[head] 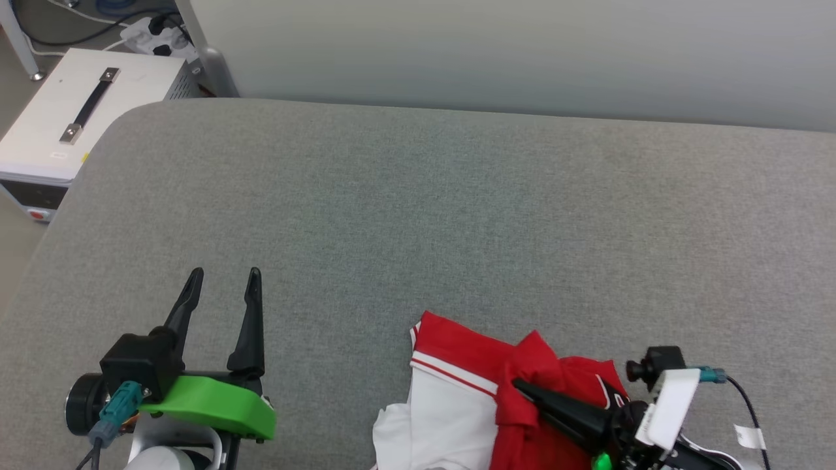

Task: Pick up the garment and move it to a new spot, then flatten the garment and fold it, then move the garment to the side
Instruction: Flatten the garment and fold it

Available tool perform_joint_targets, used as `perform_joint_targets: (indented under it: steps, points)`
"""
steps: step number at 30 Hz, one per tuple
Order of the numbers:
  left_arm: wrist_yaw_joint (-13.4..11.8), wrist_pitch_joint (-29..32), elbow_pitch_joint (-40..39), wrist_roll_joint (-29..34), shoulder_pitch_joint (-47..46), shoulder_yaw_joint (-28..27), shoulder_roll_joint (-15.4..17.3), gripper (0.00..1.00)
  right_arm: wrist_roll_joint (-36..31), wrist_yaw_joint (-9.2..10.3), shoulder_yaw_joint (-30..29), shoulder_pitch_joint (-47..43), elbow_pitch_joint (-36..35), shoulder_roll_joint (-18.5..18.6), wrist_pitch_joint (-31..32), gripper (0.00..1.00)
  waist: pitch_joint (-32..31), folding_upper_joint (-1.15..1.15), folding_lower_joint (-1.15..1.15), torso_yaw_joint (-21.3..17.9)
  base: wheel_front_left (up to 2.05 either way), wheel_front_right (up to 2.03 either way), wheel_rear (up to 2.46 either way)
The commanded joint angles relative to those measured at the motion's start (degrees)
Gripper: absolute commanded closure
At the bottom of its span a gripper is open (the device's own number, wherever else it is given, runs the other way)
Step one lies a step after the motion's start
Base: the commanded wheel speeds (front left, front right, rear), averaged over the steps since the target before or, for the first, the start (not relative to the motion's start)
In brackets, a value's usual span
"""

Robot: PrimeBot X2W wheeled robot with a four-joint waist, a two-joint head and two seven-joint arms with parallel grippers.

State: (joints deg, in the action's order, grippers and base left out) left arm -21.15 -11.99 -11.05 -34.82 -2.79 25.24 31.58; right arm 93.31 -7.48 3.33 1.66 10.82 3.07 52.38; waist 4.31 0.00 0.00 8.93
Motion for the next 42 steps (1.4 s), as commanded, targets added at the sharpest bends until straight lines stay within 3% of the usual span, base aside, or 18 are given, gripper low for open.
perform_joint_targets:
  steps: [1, 9, 16, 17, 18, 19, 20, 27, 31, 37, 42]
  points:
    - [0.26, -0.17, 0.01, 0.32, -1.22, -0.07, -0.51, 0.00, -0.40, -0.01, 2.17, 1.72, -0.57, -0.19, -1.12, 1.00, 2.28, 0.00, 0.00, 1.56, 0.00, 0.00, 0.00]
    - [0.98, -1.13, 1.23, 0.65, -3.46, 0.53, -2.55, 0.00, -2.68, -0.01, 11.74, 5.82, -0.10, -0.19, -7.22, 1.00, 6.05, 0.00, 0.00, 3.05, 0.00, 0.00, 0.00]
    - [1.81, -1.90, 2.86, 0.91, -4.65, 0.79, -4.07, 0.00, -9.37, -0.01, 14.56, 6.56, 3.26, 0.00, -10.32, 1.00, 7.39, 0.00, 0.00, 3.32, 0.00, 0.00, 0.00]
    - [1.88, -1.98, 3.06, 0.95, -4.73, 0.76, -4.17, 0.00, -9.75, -0.01, 14.59, 6.58, 3.51, -0.01, -10.65, 0.84, 7.38, 0.00, 0.00, 3.29, 0.00, 0.00, 0.00]
    - [1.96, -2.06, 3.31, 0.99, -4.81, 0.70, -4.28, 0.00, -10.56, -0.01, 14.45, 6.68, 3.71, -0.01, -11.60, 0.59, 7.32, 0.00, 0.00, 3.21, 0.00, 0.00, 0.00]
    - [2.02, -2.12, 3.48, 1.02, -4.87, 0.63, -4.34, 0.00, -11.14, -0.01, 14.42, 6.79, 3.80, -0.01, -12.26, 0.05, 7.26, 0.00, 0.00, 3.13, 0.00, 0.00, 0.00]
    - [2.11, -2.19, 3.70, 1.05, -4.92, 0.56, -4.42, 0.00, -11.45, -0.01, 14.39, 6.94, 3.75, -0.03, -12.82, 0.00, 7.08, 0.00, 0.00, 3.02, 0.00, 0.00, 0.00]
    - [2.31, -2.42, 4.50, 1.26, -4.43, 0.29, -4.23, 0.00, -16.03, -0.01, 13.40, 7.97, -2.01, 0.55, -18.80, 0.00, 4.71, 0.00, 0.00, 1.95, 0.00, 0.00, 0.00]
    - [2.00, -2.28, 4.47, 1.20, -3.59, 0.21, -3.76, 0.00, -21.64, -0.01, 11.84, 7.95, -6.87, 1.81, -25.25, 0.00, 2.92, 0.00, 0.00, 0.92, 0.00, 0.00, 0.00]
    - [1.38, -1.81, 4.20, 0.91, -2.23, 0.02, -3.09, 0.00, -35.83, -0.01, 7.07, 6.34, -10.61, 4.36, -36.88, 0.00, 0.53, 0.00, 0.00, -0.74, 0.00, 0.00, 0.00]
    - [0.68, -1.82, 4.47, 0.46, -0.81, -0.55, -2.76, 0.00, -52.07, -0.01, 0.96, 4.06, -12.02, 6.43, -44.56, 0.00, -1.33, 0.00, 0.00, -2.51, 0.00, 0.00, 0.00]
